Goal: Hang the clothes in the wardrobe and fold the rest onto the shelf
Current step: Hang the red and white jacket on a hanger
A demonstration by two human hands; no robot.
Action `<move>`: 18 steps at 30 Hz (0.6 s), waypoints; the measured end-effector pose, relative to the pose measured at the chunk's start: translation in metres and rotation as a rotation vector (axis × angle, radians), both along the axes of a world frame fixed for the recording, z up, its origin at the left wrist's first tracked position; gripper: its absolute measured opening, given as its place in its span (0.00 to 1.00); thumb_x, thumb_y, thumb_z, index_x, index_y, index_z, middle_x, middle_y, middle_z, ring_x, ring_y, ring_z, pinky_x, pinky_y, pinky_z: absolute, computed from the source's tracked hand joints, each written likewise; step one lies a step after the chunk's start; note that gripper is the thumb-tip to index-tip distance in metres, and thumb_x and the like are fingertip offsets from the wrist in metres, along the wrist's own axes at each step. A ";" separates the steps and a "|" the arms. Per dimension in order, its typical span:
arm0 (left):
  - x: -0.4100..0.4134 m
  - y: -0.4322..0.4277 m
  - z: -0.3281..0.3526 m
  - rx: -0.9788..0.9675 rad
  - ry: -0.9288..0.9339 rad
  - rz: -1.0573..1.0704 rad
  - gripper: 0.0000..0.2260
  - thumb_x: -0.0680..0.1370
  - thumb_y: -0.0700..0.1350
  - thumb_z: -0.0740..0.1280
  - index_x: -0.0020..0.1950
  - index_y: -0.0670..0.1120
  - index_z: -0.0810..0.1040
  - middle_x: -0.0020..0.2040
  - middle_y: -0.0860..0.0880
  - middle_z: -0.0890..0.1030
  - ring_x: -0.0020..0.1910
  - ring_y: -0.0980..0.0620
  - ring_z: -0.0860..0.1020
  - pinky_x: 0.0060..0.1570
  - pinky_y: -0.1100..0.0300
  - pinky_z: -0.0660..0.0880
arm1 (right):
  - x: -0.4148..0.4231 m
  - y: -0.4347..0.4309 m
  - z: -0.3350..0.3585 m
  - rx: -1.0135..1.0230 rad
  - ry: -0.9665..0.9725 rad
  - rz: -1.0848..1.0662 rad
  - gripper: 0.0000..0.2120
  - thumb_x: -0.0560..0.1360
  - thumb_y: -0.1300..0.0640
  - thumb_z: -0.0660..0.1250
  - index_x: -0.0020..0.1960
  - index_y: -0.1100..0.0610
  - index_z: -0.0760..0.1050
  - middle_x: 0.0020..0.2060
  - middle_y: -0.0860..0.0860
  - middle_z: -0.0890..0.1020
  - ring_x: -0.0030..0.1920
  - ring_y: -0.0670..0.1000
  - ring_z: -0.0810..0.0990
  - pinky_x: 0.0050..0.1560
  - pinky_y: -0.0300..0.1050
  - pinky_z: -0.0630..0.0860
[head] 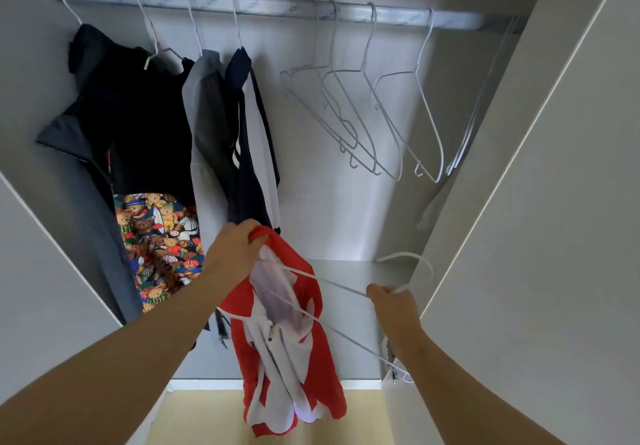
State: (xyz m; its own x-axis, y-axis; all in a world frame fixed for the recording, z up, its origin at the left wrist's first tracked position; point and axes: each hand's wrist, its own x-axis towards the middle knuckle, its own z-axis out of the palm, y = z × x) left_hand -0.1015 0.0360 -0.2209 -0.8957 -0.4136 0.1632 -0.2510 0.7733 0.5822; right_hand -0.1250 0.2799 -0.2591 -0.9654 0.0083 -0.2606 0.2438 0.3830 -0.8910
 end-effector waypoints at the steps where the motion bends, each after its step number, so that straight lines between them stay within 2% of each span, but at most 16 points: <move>1: -0.001 -0.003 0.000 -0.005 -0.008 0.012 0.11 0.80 0.48 0.60 0.58 0.45 0.76 0.47 0.41 0.76 0.41 0.45 0.75 0.39 0.58 0.68 | 0.000 0.002 0.000 -0.023 -0.011 -0.024 0.23 0.69 0.61 0.62 0.21 0.52 0.54 0.18 0.44 0.54 0.21 0.46 0.52 0.25 0.36 0.52; 4: -0.007 0.001 0.001 -0.015 -0.028 -0.037 0.12 0.79 0.48 0.61 0.59 0.45 0.76 0.48 0.41 0.77 0.44 0.45 0.76 0.44 0.56 0.72 | 0.003 0.002 -0.001 -0.062 -0.014 -0.040 0.24 0.70 0.61 0.63 0.21 0.52 0.55 0.17 0.44 0.54 0.21 0.45 0.52 0.24 0.36 0.51; 7: -0.010 0.014 -0.002 -0.042 -0.035 -0.143 0.12 0.79 0.48 0.61 0.59 0.46 0.77 0.49 0.43 0.77 0.47 0.47 0.74 0.48 0.59 0.69 | 0.004 -0.001 -0.001 -0.055 0.004 0.007 0.27 0.70 0.61 0.63 0.16 0.54 0.57 0.16 0.43 0.54 0.20 0.44 0.52 0.24 0.36 0.53; 9: -0.010 0.013 -0.002 -0.034 -0.007 -0.124 0.12 0.79 0.48 0.61 0.59 0.47 0.77 0.50 0.45 0.77 0.48 0.48 0.74 0.48 0.59 0.68 | 0.004 0.002 0.003 -0.047 0.001 0.023 0.27 0.71 0.62 0.62 0.16 0.55 0.56 0.16 0.43 0.54 0.19 0.43 0.51 0.21 0.34 0.52; 14: -0.007 -0.002 0.002 0.008 -0.068 -0.073 0.12 0.80 0.48 0.60 0.61 0.48 0.76 0.54 0.47 0.80 0.53 0.47 0.75 0.53 0.57 0.71 | 0.000 0.021 0.011 -0.112 -0.010 -0.115 0.22 0.71 0.64 0.62 0.25 0.52 0.54 0.16 0.42 0.54 0.19 0.43 0.52 0.18 0.32 0.52; 18: -0.006 -0.003 0.007 0.104 -0.096 -0.123 0.11 0.79 0.45 0.62 0.59 0.47 0.78 0.54 0.47 0.81 0.54 0.47 0.77 0.59 0.52 0.73 | 0.002 0.012 0.009 -0.133 -0.016 -0.075 0.23 0.70 0.64 0.62 0.24 0.51 0.53 0.17 0.42 0.54 0.18 0.44 0.51 0.18 0.32 0.51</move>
